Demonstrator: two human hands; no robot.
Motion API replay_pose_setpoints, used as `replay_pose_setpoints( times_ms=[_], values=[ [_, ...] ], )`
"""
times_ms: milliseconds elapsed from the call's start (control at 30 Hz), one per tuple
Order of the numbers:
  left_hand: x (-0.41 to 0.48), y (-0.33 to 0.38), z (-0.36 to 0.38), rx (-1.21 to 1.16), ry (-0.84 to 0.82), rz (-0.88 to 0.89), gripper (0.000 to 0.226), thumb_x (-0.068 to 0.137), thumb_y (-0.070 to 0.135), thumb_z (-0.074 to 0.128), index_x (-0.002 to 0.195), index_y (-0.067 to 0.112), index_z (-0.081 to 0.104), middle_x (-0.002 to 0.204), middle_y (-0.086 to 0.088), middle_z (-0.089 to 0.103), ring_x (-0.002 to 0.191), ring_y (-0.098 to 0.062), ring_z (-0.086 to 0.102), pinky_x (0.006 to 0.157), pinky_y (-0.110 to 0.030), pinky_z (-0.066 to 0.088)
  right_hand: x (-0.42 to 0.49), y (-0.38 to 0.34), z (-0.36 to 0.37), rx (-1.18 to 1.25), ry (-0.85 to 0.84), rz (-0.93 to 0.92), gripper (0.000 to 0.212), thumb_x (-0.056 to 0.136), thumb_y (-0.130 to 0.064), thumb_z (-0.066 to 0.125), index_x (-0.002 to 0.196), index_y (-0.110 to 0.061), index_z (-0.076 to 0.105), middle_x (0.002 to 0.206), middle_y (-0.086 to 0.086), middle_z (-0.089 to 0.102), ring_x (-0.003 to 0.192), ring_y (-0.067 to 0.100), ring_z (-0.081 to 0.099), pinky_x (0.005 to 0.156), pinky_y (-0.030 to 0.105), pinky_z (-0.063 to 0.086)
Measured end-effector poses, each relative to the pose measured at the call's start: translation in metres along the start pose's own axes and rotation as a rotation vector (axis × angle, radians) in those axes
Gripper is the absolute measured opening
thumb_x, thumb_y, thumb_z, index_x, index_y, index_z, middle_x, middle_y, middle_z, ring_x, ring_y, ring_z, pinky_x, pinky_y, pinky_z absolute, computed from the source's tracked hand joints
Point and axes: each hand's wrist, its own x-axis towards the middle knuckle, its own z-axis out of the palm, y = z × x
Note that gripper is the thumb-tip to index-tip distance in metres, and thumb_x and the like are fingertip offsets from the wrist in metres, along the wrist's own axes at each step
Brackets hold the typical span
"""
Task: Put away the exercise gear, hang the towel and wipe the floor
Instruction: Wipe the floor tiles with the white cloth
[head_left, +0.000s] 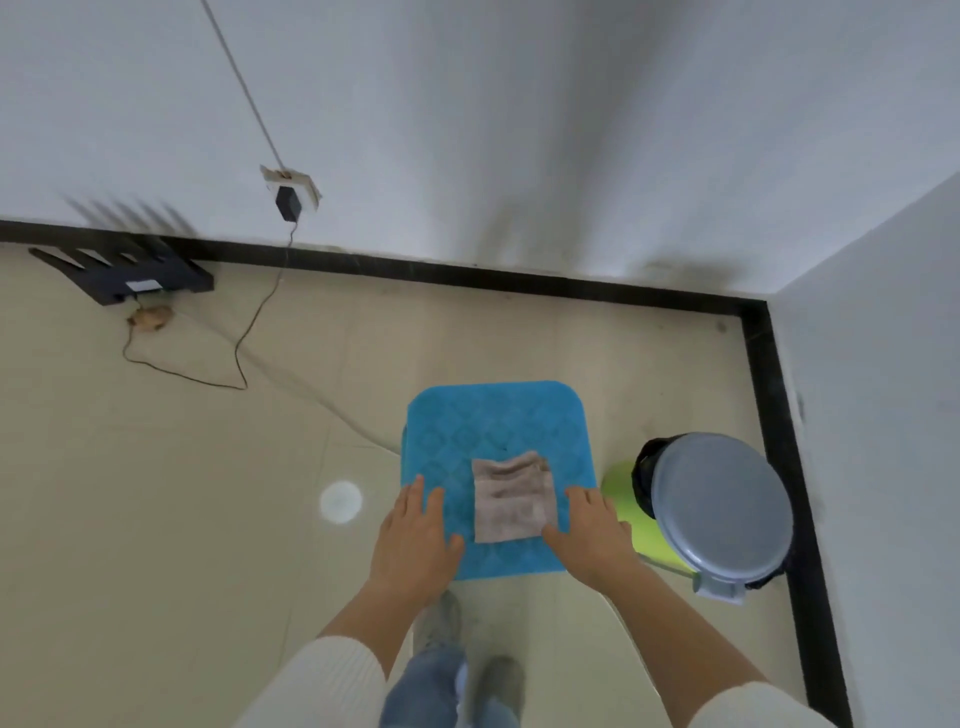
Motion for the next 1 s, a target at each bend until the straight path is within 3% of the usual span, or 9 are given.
replay_pose_setpoints(
  times_ms=[200, 233, 333, 433, 500, 567, 667, 867, 1000],
  values=[
    [0.043, -0.021, 0.055, 0.123, -0.05, 0.02, 0.079, 0.097, 0.039, 0.041, 0.152, 0.011, -0.008, 0.156, -0.01, -0.024, 0.148, -0.027, -0.011, 0.12, -0.037, 0.012, 0.062, -0.001, 0.042, 0.128, 0.103, 0.062, 0.048, 0.086, -0.039, 0.058, 0.121, -0.011, 0.042, 0.121, 0.007, 0.045, 0.114, 0.025, 0.043, 0.09, 0.038, 0.041],
    [0.045, -0.022, 0.062, 0.136, -0.043, 0.028, 0.084, 0.094, 0.039, 0.047, 0.152, 0.008, -0.004, 0.155, -0.013, -0.022, 0.148, -0.03, -0.006, 0.119, -0.038, 0.018, 0.068, -0.002, 0.048, 0.125, 0.148, 0.071, 0.051, 0.084, -0.039, 0.062, 0.12, -0.01, 0.041, 0.121, 0.007, 0.043, 0.114, 0.026, 0.043, 0.089, 0.037, 0.042],
    [0.046, -0.025, 0.076, 0.119, 0.005, 0.037, 0.097, 0.071, 0.042, 0.069, 0.148, 0.0, 0.027, 0.155, -0.023, 0.016, 0.141, -0.037, 0.027, 0.103, -0.04, 0.042, 0.077, -0.009, 0.063, 0.287, 0.204, 0.132, 0.051, 0.079, -0.032, 0.069, 0.112, -0.009, 0.039, 0.112, 0.007, 0.048, 0.105, 0.028, 0.05, 0.078, 0.037, 0.044],
    [0.048, -0.029, 0.072, 0.141, -0.061, 0.045, 0.095, 0.087, 0.044, 0.056, 0.152, 0.008, -0.003, 0.154, -0.012, -0.021, 0.147, -0.029, -0.007, 0.118, -0.037, 0.023, 0.079, -0.017, 0.069, 0.641, 0.157, 0.306, 0.027, 0.081, -0.017, 0.065, 0.096, -0.007, 0.044, 0.082, 0.003, 0.054, 0.075, 0.025, 0.054, 0.062, 0.031, 0.041],
    [0.05, -0.028, 0.058, 0.136, -0.121, 0.019, 0.09, 0.092, 0.047, 0.048, 0.152, 0.014, -0.01, 0.155, -0.007, -0.027, 0.147, -0.024, -0.014, 0.12, -0.035, 0.015, 0.075, -0.017, 0.069, 0.734, 0.154, 0.323, 0.014, 0.08, -0.011, 0.061, 0.073, -0.008, 0.05, 0.065, 0.003, 0.051, 0.063, 0.022, 0.05, 0.054, 0.029, 0.039],
    [0.049, -0.023, 0.043, 0.101, -0.179, -0.005, 0.082, 0.093, 0.046, 0.046, 0.154, 0.015, 0.0, 0.16, -0.006, -0.014, 0.148, -0.023, -0.005, 0.119, -0.037, 0.018, 0.065, -0.021, 0.063, 0.732, 0.167, 0.258, 0.024, 0.079, -0.008, 0.06, 0.06, -0.01, 0.045, 0.057, 0.001, 0.045, 0.055, 0.018, 0.043, 0.049, 0.027, 0.033],
    [0.023, -0.017, 0.029, -0.031, -0.145, -0.104, 0.072, 0.094, 0.039, 0.045, 0.153, 0.017, 0.009, 0.161, -0.006, -0.001, 0.148, -0.023, 0.006, 0.115, -0.037, 0.024, 0.043, -0.028, 0.047, 0.681, 0.183, 0.116, 0.025, 0.078, -0.009, 0.063, 0.062, -0.01, 0.044, 0.056, 0.0, 0.043, 0.051, 0.014, 0.038, 0.047, 0.027, 0.029],
    [-0.076, -0.012, 0.01, -0.219, 0.025, -0.287, 0.067, 0.095, 0.032, 0.047, 0.152, 0.022, 0.013, 0.162, -0.004, -0.002, 0.147, -0.023, 0.011, 0.111, -0.036, 0.029, -0.029, -0.054, 0.008, 0.637, 0.097, -0.154, 0.031, 0.078, -0.01, 0.065, 0.061, -0.013, 0.04, 0.055, -0.003, 0.038, 0.05, 0.012, 0.033, 0.04, 0.016, 0.027],
    [-0.154, -0.011, -0.018, -0.281, 0.217, -0.408, 0.066, 0.095, 0.03, 0.048, 0.151, 0.021, 0.016, 0.161, -0.002, 0.0, 0.146, -0.022, 0.013, 0.11, -0.037, 0.03, -0.103, -0.08, -0.01, 0.516, 0.016, -0.36, 0.021, 0.078, -0.006, 0.056, 0.064, -0.013, 0.042, 0.059, -0.005, 0.044, 0.057, 0.013, 0.043, 0.048, 0.014, 0.034]
  ],
)
